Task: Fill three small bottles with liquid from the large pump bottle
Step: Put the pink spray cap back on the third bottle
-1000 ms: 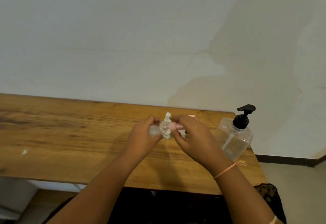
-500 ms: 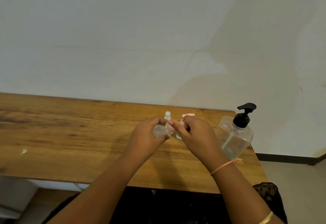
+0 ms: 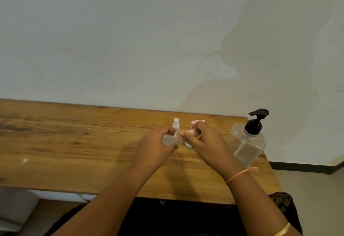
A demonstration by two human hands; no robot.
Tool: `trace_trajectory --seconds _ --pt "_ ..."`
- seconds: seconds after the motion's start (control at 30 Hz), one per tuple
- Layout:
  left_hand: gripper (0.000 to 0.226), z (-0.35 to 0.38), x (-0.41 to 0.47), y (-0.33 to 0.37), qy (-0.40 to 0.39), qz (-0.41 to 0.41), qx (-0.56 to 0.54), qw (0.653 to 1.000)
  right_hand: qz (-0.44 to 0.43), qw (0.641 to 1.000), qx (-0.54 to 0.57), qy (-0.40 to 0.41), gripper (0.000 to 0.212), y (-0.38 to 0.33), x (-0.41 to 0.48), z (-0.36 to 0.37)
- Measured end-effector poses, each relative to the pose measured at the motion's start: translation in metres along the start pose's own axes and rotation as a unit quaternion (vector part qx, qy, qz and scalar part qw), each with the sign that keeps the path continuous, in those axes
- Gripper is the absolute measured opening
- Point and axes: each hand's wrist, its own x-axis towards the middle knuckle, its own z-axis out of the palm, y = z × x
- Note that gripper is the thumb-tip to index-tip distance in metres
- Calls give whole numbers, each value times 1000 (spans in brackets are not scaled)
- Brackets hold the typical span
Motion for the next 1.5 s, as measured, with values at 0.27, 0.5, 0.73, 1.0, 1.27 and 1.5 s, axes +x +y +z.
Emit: trace_trajectory --seconds 0.27,0.5,0.73,1.0,1.27,1.5 --pt "33 0 -3 2 4 29 -9 1000 -34 998 -46 29 23 0 2 6" --pt "35 -4 2 0 -2 7 -1 1000 -16 997 43 -61 46 1 -2 3" --pt "36 0 -2 0 -9 30 12 999 6 996 -88 23 36 6 2 11" --pt "38 -5 6 -6 -59 9 -28 998 -68 997 -44 -19 17 3 -3 13" --pt "39 4 -4 -10 -32 23 55 998 44 999 -15 13 12 3 -3 30" --pt "32 -3 7 -13 -171 -36 -155 972 4 997 49 -55 24 10 -5 21"
